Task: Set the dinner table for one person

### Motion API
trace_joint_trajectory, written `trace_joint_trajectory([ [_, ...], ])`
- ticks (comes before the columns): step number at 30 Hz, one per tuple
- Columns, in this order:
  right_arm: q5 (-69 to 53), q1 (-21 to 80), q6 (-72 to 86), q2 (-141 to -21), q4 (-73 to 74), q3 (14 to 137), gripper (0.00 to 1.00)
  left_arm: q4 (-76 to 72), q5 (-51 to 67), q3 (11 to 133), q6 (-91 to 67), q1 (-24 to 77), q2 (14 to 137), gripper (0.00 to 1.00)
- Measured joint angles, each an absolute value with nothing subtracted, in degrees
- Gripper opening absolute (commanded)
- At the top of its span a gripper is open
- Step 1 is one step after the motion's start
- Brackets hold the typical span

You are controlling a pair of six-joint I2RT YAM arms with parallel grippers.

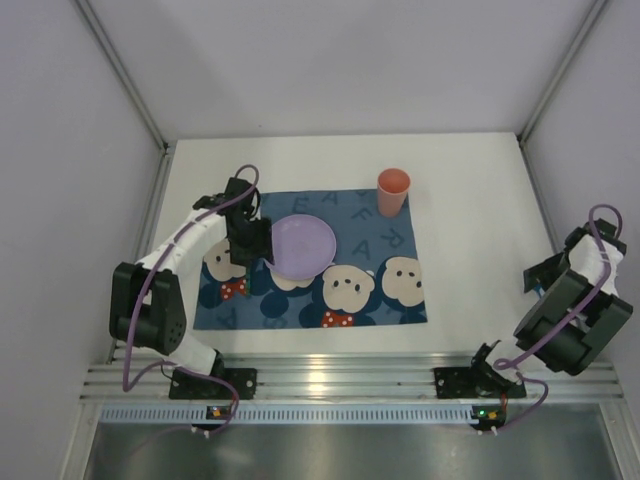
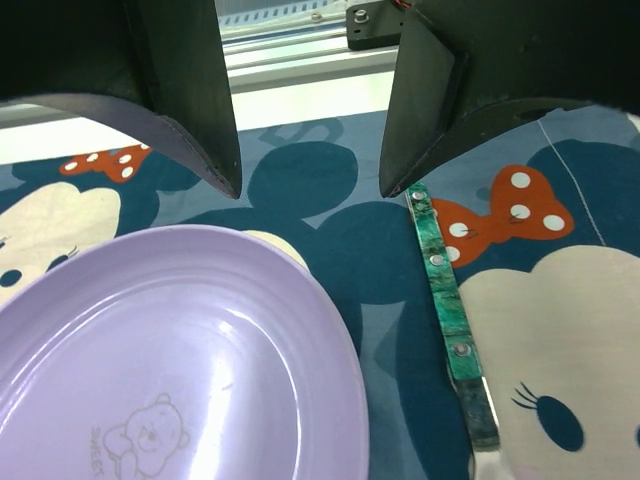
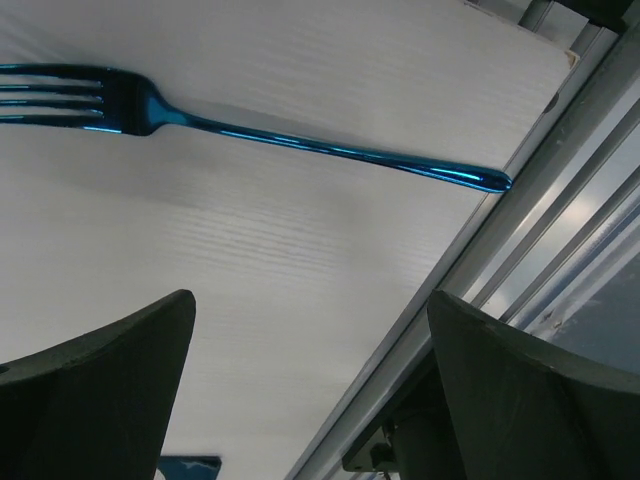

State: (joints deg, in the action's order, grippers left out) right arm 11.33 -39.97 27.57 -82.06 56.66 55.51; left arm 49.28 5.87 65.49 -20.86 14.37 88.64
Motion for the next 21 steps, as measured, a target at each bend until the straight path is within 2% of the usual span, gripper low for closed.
trace_joint_trajectory([
  [10, 12.88, -42.68, 26.46, -92.66, 49.3, 55.79, 1.0, 49.5, 8.4, 65.12, -20.86, 15.11, 88.58, 0.61],
  [21, 12.23, -42.65, 24.32, -99.79, 51.0, 62.37, 0.97, 52.47, 7.22, 65.3, -21.08, 15.16, 87.07, 0.61],
])
